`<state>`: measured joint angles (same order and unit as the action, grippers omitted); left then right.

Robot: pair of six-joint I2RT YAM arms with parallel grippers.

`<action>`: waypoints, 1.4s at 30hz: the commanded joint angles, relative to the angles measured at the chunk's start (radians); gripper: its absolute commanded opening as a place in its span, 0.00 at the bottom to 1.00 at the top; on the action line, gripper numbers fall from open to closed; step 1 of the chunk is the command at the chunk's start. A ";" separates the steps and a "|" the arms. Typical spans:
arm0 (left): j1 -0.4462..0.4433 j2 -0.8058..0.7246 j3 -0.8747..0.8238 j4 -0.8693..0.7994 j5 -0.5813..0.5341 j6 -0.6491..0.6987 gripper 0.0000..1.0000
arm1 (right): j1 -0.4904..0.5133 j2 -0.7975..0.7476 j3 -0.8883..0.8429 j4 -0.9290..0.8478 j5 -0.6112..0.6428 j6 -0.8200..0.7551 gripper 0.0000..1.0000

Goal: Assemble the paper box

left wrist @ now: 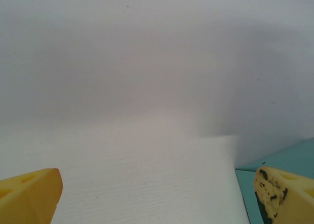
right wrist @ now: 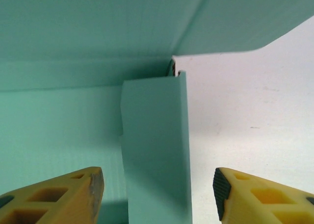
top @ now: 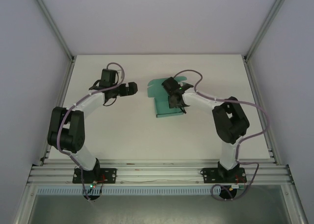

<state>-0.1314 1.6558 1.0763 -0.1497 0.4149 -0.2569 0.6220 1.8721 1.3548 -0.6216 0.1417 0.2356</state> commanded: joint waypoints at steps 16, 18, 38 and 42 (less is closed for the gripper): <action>-0.031 0.007 0.039 -0.021 0.036 0.076 1.00 | -0.120 -0.031 -0.083 0.068 -0.268 -0.018 0.49; -0.033 0.008 0.039 -0.022 0.035 0.078 1.00 | -0.130 -0.013 -0.087 0.078 -0.279 -0.019 0.46; -0.037 0.025 0.039 -0.002 0.035 0.063 1.00 | -0.192 -0.033 -0.148 0.257 -0.306 -0.058 0.00; -0.037 0.041 0.034 0.059 0.103 0.039 1.00 | -0.190 -0.190 -0.199 0.404 -0.377 -0.107 0.00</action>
<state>-0.1623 1.6764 1.0878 -0.1421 0.4606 -0.2043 0.4328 1.8183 1.1679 -0.3649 -0.1993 0.1749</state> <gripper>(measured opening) 0.996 0.071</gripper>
